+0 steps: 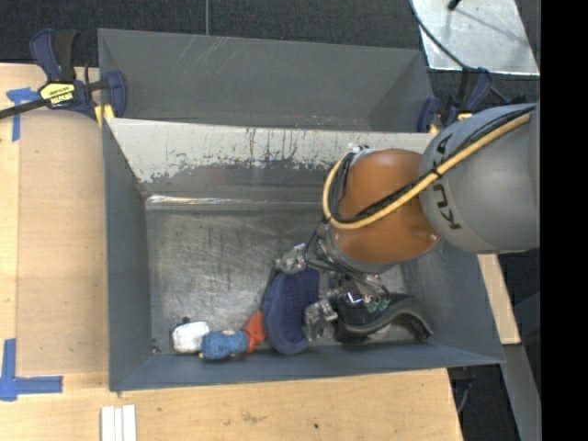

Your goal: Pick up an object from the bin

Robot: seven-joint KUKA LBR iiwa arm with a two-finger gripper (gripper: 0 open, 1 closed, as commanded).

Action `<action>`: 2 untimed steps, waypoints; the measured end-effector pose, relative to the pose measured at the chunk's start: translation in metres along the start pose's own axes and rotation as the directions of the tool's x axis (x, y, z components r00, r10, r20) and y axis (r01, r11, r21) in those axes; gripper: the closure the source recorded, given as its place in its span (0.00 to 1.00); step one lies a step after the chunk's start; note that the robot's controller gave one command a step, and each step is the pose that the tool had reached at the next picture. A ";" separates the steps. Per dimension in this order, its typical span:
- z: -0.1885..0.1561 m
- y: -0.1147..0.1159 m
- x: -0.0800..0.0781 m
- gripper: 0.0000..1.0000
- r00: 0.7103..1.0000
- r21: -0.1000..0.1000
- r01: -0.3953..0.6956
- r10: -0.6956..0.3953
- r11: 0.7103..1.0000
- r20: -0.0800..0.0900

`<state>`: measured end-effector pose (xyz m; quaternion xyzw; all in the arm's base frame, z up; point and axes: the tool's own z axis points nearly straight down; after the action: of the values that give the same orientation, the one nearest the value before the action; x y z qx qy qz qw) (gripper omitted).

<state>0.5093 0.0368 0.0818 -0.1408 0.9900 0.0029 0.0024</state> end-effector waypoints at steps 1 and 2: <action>0.006 -0.004 -0.021 0.00 0.999 -0.001 0.035 -0.035 0.999 -0.027; 0.005 -0.004 -0.022 1.00 0.999 -0.001 0.032 -0.032 0.999 -0.022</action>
Offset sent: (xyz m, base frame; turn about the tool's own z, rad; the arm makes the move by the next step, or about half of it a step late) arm 0.0233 0.0005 -0.0118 -0.0331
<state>0.5320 0.0392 0.0766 -0.1568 0.9876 0.0017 -0.0084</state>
